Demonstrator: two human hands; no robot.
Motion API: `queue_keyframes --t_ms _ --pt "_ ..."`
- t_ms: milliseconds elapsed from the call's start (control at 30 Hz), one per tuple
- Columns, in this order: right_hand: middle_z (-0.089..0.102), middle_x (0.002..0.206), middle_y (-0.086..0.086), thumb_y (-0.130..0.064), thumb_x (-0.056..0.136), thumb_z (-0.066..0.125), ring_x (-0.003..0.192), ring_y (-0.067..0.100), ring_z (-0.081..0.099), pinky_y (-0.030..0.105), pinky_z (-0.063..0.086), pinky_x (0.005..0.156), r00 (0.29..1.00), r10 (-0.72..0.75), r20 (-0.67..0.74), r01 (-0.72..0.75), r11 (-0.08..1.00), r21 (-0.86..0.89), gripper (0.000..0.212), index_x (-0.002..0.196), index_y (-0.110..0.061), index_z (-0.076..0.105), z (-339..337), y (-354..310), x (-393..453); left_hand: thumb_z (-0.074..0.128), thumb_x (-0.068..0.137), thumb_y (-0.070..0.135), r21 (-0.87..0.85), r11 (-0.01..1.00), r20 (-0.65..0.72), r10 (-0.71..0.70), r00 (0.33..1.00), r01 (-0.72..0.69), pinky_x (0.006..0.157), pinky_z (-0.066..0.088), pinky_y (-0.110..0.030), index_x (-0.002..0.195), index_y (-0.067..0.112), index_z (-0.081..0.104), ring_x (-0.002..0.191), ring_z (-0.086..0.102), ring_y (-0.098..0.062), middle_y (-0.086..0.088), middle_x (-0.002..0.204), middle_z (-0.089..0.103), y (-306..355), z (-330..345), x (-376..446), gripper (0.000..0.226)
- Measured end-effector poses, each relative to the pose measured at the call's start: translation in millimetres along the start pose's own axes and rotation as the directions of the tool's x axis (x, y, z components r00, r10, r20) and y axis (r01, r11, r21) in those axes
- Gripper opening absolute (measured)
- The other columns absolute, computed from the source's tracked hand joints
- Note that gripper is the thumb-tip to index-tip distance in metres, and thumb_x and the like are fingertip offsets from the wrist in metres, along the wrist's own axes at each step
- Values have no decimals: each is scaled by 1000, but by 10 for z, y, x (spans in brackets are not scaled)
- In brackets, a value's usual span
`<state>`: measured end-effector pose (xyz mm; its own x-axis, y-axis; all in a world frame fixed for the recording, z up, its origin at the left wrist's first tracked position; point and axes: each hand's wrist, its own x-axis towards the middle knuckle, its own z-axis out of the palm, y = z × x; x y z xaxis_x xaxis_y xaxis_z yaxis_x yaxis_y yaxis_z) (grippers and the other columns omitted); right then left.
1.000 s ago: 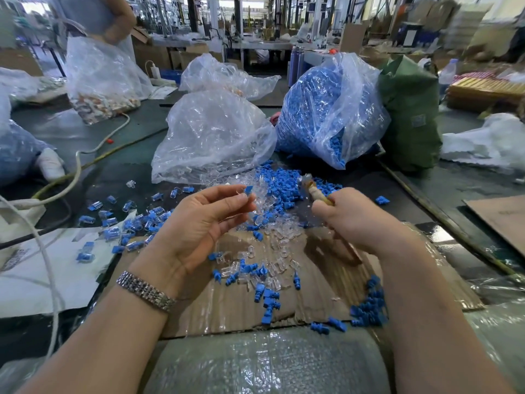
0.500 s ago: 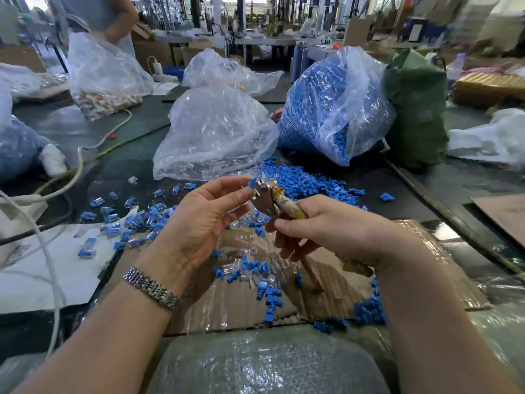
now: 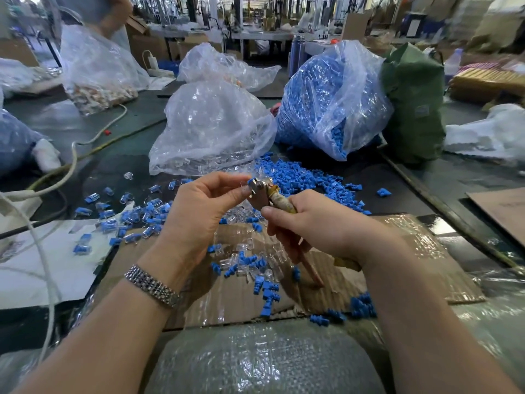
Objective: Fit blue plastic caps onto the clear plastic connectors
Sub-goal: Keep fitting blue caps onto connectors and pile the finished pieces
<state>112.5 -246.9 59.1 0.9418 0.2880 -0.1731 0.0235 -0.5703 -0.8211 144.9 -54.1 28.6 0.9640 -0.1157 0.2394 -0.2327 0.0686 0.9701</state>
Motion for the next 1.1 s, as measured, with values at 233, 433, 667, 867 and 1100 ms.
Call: queue_keyframes --t_ms 233,433,667,867,1100 --pt "71 75 -1 -56 92 64 65 15 70 30 58 63 991 59 -120 -67 996 -62 40 87 -17 66 -220 92 -40 77 87 14 196 980 -103 34 994 -13 81 57 -18 98 25 76 90 71 -6 4 95 77 -9 -164 37 16" --pt "59 75 9 -29 85 63 71 26 58 33 37 57 884 186 -428 -373 833 -408 22 76 -11 55 -282 311 126 70 88 18 677 717 -341 102 935 169 70 52 -31 87 26 72 80 65 -15 -1 89 71 -50 -350 42 8" --pt "56 118 10 -57 87 68 111 31 53 45 49 88 849 211 -484 -463 737 -492 50 113 -15 55 -159 317 171 69 87 18 848 505 -242 101 965 160 91 50 -46 86 26 71 96 61 -26 -1 96 63 74 -305 -18 8" --pt "45 111 -10 -48 89 70 114 14 40 45 36 104 903 -289 -317 54 809 -585 24 109 -36 67 116 87 242 77 87 17 683 726 113 -212 971 79 56 46 -8 85 19 74 59 63 5 9 69 72 135 -241 -37 4" --pt "49 116 -3 -49 91 66 119 21 38 43 33 98 925 -315 -214 24 609 -793 26 110 -33 71 348 109 436 83 80 41 757 653 271 -333 903 13 66 51 -29 91 27 71 67 61 -6 0 81 71 76 -125 -72 21"
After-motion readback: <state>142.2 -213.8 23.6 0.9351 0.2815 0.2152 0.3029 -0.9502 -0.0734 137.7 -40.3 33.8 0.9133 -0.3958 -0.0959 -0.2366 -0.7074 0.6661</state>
